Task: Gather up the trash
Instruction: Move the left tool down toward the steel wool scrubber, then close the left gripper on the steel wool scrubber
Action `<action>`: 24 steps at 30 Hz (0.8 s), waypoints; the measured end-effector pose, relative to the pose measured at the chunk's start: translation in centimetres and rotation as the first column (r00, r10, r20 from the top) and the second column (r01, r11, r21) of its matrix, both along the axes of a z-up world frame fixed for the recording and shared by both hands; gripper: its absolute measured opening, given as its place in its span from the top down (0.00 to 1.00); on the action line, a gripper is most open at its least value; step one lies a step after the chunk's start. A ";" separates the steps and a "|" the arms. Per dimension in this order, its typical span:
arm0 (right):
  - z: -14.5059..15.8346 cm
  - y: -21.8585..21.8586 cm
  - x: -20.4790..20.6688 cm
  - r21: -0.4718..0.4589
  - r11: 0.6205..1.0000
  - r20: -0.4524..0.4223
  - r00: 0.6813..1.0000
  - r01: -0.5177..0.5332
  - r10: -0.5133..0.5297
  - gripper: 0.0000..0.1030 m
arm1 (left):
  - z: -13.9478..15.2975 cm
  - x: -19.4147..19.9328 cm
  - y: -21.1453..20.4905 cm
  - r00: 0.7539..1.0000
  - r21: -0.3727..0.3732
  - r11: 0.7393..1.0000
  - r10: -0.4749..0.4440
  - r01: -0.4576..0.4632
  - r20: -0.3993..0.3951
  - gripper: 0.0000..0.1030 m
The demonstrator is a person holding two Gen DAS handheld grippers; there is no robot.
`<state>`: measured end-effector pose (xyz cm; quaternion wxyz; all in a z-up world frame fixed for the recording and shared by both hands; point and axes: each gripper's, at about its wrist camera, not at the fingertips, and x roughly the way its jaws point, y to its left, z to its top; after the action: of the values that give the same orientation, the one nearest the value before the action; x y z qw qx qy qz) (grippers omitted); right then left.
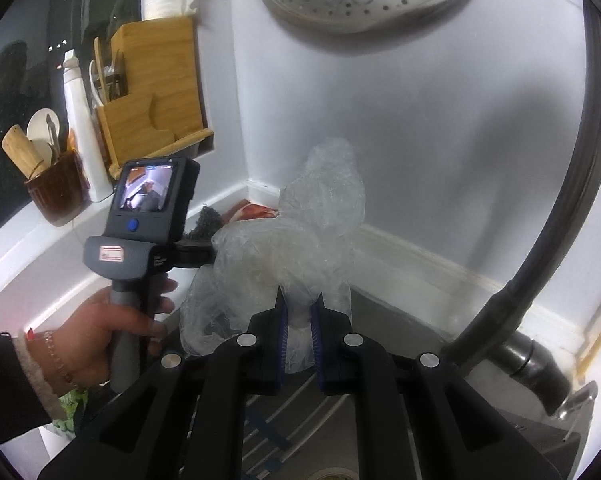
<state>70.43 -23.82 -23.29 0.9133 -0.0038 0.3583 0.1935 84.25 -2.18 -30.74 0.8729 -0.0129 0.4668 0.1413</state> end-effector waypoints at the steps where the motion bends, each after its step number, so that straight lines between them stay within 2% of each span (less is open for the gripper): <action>1: -0.1 -0.2 -0.1 0.000 1.000 -0.002 1.000 0.000 0.000 0.90 | -0.1 0.2 0.0 1.000 0.004 1.000 -0.003 0.003 0.002 0.10; 8: -0.6 -1.0 -0.2 0.003 1.000 -0.019 1.000 0.020 -0.020 0.90 | -2.2 1.2 0.2 0.999 0.012 1.000 -0.022 0.022 -0.040 0.11; 9: -0.7 -1.2 -0.2 0.001 1.000 -0.020 1.000 0.021 -0.021 0.90 | -2.4 1.2 0.2 0.999 0.015 1.000 -0.022 0.023 -0.041 0.16; 10: -0.7 -1.3 -0.2 -0.001 1.000 -0.019 1.000 0.022 -0.022 0.90 | -2.5 1.2 0.2 0.999 0.019 1.000 -0.023 0.023 -0.037 0.27; 11: -0.8 -1.3 -0.2 -0.003 1.000 -0.019 1.000 0.025 -0.025 0.90 | -2.5 1.2 0.3 0.999 0.014 1.000 -0.025 0.026 -0.034 0.30; 13: -1.0 -1.5 -0.1 -0.003 1.000 -0.024 0.999 0.029 -0.029 0.90 | -2.4 1.2 0.4 0.999 -0.009 0.999 -0.033 0.032 -0.031 0.46; 16: -1.2 -1.6 0.0 0.001 0.999 -0.027 0.999 0.035 -0.035 0.90 | -2.0 0.9 0.6 0.999 -0.034 0.999 -0.040 0.040 -0.010 0.63; 18: -1.3 -1.7 0.0 0.003 0.999 -0.029 0.999 0.036 -0.036 0.90 | -1.6 0.4 0.4 0.999 -0.044 0.998 -0.046 0.046 0.011 0.71; 20: -1.3 -1.6 0.0 0.002 0.999 -0.028 0.999 0.034 -0.034 0.90 | -1.1 -0.1 0.3 0.999 -0.035 0.998 -0.042 0.043 0.028 0.96; 24: -1.1 -1.5 0.0 0.004 0.999 -0.027 0.999 0.033 -0.033 0.90 | -0.7 -0.6 0.7 0.999 -0.084 0.996 -0.037 0.039 0.027 0.98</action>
<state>70.44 -25.36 -24.35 0.9114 0.0066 0.3703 0.1791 83.66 -1.48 -31.40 0.8800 -0.0429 0.4613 0.1046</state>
